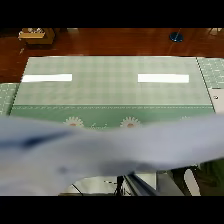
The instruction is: Fold the shirts.
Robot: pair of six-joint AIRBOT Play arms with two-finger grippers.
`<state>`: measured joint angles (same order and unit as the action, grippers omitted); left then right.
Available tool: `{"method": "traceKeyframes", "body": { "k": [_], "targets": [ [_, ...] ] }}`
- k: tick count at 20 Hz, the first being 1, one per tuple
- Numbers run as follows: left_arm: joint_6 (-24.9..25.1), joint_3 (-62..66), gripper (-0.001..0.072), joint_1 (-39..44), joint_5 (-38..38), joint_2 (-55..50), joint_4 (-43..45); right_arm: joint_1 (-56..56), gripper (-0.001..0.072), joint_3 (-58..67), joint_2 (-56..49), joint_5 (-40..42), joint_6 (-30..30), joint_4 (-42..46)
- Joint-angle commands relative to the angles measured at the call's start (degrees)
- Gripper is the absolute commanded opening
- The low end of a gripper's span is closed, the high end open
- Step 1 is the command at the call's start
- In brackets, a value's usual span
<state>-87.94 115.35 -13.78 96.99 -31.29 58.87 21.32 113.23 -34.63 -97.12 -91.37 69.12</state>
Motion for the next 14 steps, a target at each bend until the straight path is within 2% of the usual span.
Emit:
{"method": "traceKeyframes", "body": {
  "k": [1, 3, 7, 9, 14],
  "targets": [
    [1.86, -8.98, 0.0028, -1.88, 7.50, -1.88, 0.94, 0.00, 0.0021, -5.16, -4.31, -9.09, 1.66, 1.88],
    [4.72, -18.93, 0.0028, -2.25, 4.00, -3.28, 0.63, 0.00, 0.0021, -10.88, -8.87, -8.15, 3.10, 1.95],
    [7.41, -35.41, 0.0028, -1.05, -10.03, -9.35, 0.20, -0.09, 0.0021, -16.83, -21.92, -0.46, 3.28, -0.85],
    [8.90, -38.71, 0.0029, 1.25, -15.74, -15.69, -1.51, -1.68, 0.0021, -16.81, -29.14, 4.17, 3.30, -2.93],
    [14.47, -38.88, 0.0029, 7.52, -29.35, -33.57, -1.86, -10.08, 0.0021, -16.81, -43.95, 17.59, 5.05, 0.00]
  ]
}}
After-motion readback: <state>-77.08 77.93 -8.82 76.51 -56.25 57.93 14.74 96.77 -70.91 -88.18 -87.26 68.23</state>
